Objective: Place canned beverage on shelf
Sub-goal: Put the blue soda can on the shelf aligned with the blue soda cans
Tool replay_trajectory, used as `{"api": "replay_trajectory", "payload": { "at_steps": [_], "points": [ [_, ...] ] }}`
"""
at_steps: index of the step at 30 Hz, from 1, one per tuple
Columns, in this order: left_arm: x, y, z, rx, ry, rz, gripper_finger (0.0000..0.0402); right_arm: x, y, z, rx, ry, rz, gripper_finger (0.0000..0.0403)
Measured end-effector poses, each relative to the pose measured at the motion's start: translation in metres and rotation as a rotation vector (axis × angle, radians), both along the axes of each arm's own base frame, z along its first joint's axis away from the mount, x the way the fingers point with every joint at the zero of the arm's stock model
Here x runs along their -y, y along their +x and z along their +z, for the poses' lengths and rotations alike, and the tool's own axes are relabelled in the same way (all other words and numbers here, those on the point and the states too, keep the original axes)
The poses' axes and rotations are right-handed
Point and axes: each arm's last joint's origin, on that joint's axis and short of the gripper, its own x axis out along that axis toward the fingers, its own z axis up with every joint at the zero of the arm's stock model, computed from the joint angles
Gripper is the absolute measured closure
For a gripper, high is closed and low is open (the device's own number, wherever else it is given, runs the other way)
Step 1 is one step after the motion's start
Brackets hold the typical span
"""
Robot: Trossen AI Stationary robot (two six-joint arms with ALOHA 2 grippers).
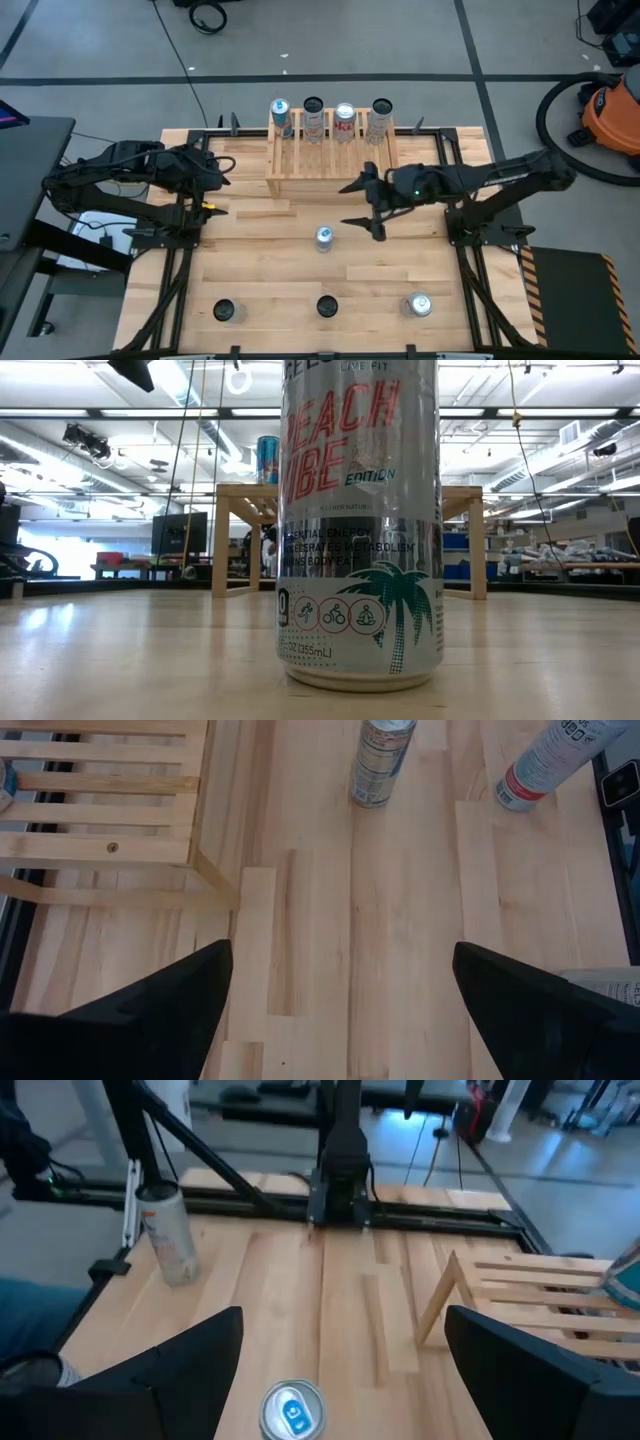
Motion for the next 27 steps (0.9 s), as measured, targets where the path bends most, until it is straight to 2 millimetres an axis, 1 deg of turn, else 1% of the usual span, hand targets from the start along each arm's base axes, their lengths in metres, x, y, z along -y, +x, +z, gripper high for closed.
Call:
{"api": "replay_trajectory", "payload": {
  "at_steps": [3,7,9,12,18,27],
  "points": [
    [0.0,0.0,0.0,0.0,0.0,0.0,0.0021,0.001,-0.005,-0.016,0.023,0.039,-0.014,0.0046],
    [0.0,0.0,0.0,0.0,0.0,0.0,0.0021,0.0,-0.004,-0.037,0.039,0.096,-0.005,0.0046],
    [0.0,0.0,0.0,0.0,0.0,0.0,0.0021,-0.001,0.0,-0.044,0.067,0.129,-0.004,0.0046],
    [0.0,0.0,0.0,0.001,0.0,0.001,0.0021,-0.003,0.006,-0.059,0.052,0.155,-0.008,0.0046],
    [0.0,0.0,0.0,0.005,0.0,0.001,0.0021,-0.005,0.02,-0.089,-0.062,0.161,-0.015,0.0046],
    [0.0,0.002,0.002,0.03,0.001,0.001,0.0021,-0.008,0.037,-0.119,-0.135,0.19,-0.031,0.0046]
  ]
}}
